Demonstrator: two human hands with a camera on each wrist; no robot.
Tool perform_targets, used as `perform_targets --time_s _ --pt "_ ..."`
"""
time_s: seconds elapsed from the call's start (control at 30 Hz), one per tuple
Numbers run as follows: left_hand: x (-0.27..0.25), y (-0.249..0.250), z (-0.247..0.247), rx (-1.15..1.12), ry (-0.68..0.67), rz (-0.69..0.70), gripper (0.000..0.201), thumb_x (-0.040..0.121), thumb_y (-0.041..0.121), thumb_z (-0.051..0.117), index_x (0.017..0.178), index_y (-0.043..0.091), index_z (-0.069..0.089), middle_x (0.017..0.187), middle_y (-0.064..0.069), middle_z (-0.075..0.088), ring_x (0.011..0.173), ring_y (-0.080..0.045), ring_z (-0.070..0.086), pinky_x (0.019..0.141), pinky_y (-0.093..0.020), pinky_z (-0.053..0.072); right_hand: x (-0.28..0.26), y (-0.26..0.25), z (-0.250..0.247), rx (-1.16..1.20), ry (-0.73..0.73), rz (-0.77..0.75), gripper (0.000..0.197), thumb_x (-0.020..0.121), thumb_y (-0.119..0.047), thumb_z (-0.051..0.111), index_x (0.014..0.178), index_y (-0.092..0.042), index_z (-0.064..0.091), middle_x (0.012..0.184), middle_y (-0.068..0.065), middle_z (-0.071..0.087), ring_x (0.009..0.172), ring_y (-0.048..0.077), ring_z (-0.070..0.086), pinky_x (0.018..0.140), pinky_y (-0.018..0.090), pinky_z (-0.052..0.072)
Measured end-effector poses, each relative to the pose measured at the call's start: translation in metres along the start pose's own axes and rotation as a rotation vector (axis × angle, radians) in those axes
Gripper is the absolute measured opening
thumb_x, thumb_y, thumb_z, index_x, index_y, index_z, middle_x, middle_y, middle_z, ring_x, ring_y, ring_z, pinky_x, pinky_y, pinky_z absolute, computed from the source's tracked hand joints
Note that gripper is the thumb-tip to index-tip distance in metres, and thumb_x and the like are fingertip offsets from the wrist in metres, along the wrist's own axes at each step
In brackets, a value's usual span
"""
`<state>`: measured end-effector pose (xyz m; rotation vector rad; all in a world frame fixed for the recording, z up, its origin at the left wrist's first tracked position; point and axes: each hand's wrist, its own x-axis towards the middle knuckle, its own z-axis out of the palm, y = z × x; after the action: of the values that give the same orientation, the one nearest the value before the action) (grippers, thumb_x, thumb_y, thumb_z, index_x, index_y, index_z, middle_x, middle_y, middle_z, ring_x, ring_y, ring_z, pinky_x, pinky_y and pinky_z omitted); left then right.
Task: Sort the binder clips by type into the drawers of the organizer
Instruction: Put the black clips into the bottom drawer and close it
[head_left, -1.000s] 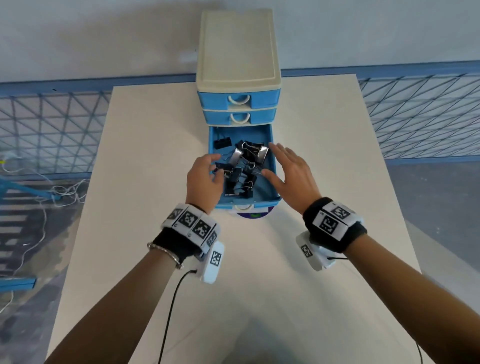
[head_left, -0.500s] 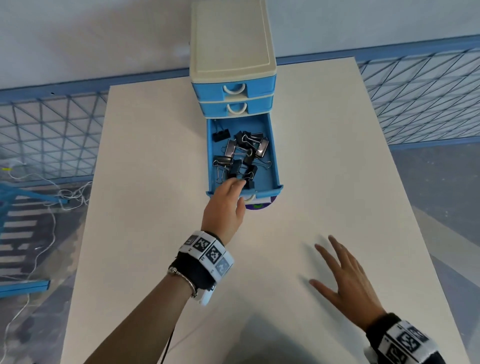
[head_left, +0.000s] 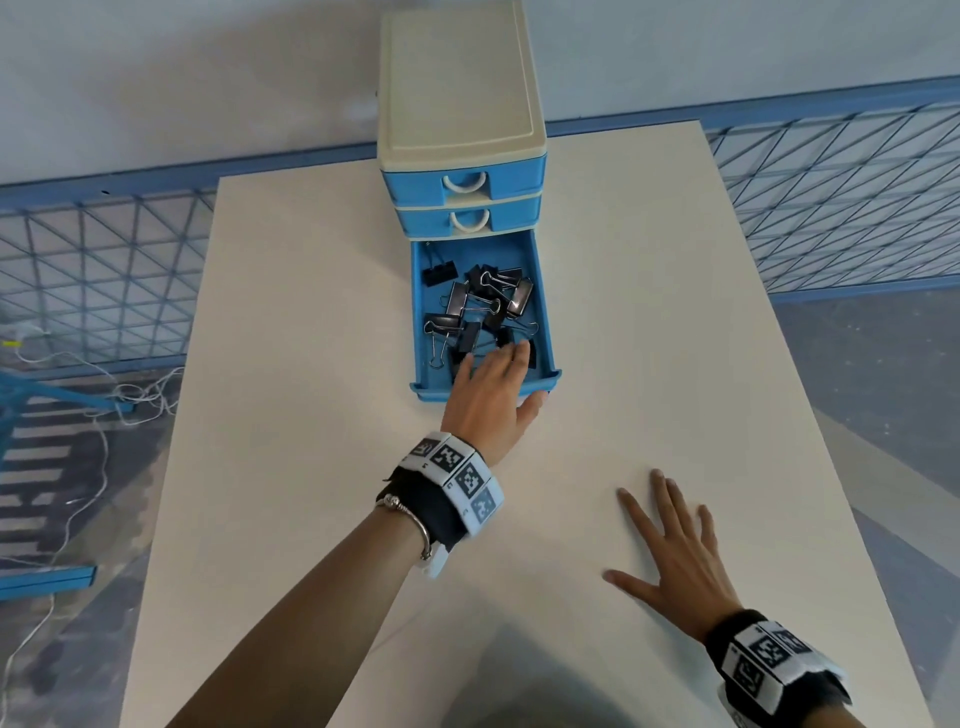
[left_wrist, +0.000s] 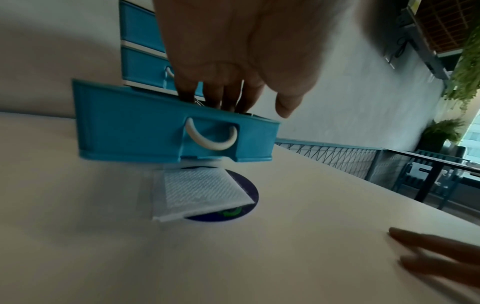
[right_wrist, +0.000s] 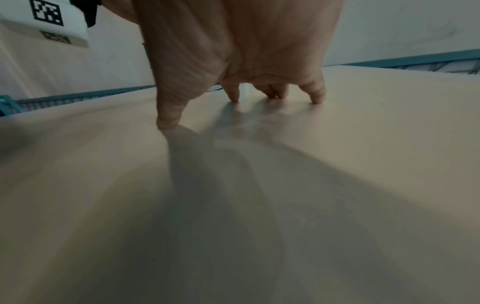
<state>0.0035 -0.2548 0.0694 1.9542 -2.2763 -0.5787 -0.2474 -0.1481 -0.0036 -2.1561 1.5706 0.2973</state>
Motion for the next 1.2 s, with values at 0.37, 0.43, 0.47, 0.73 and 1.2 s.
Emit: perform_targets --time_s 0.37,0.43,0.47,0.73,1.2 --pt "-0.001 -0.034 -0.016 0.020 0.119 -0.023 0.066 0.090 0.051 0.025 0.134 0.003 0.038 0.145 -0.018 0.032 0.133 -0.031 0.029 0.108 -0.046 0.028 0.000 0.000 0.001 -0.014 -0.025 -0.001 0.090 0.073 -0.082 0.016 0.143 -0.026 0.018 0.151 0.019 0.014 0.137 0.028 0.006 0.100 0.061 0.026" --pt "-0.003 -0.033 -0.013 0.020 0.082 0.018 0.069 0.088 0.052 0.020 0.133 0.003 0.040 0.144 -0.016 0.035 0.133 -0.029 0.030 0.108 -0.045 0.030 0.000 0.000 0.001 -0.020 -0.026 -0.002 0.089 0.073 -0.082 0.016 0.143 -0.026 0.017 0.151 0.018 0.014 0.137 0.028 0.006 0.100 0.060 0.026" --pt "-0.001 -0.032 -0.012 0.038 0.058 0.026 0.066 0.090 0.051 0.023 0.135 0.004 0.037 0.145 -0.015 0.032 0.134 -0.028 0.027 0.109 -0.045 0.028 0.001 0.000 0.001 -0.021 -0.025 0.000 0.089 0.073 -0.082 0.016 0.143 -0.026 0.018 0.150 0.018 0.014 0.137 0.028 0.006 0.100 0.060 0.026" --pt "0.055 -0.030 -0.031 0.245 -0.049 -0.020 0.066 0.094 0.051 0.024 0.141 0.004 0.022 0.154 -0.011 0.012 0.139 -0.025 0.012 0.113 -0.043 0.015 0.001 0.000 0.001 -0.051 -0.015 0.001 0.088 0.075 -0.080 0.014 0.143 -0.025 0.016 0.149 0.015 0.012 0.135 0.029 0.012 0.097 0.059 0.031" --pt "0.014 -0.046 -0.041 -0.118 0.393 -0.001 0.041 0.087 0.019 0.057 0.122 0.000 0.051 0.133 -0.023 0.045 0.121 -0.036 0.044 0.097 -0.047 0.041 0.002 0.002 0.005 -0.054 -0.004 -0.004 0.088 0.075 -0.081 0.017 0.143 -0.025 0.018 0.150 0.013 0.011 0.136 0.028 0.011 0.099 0.058 0.028"
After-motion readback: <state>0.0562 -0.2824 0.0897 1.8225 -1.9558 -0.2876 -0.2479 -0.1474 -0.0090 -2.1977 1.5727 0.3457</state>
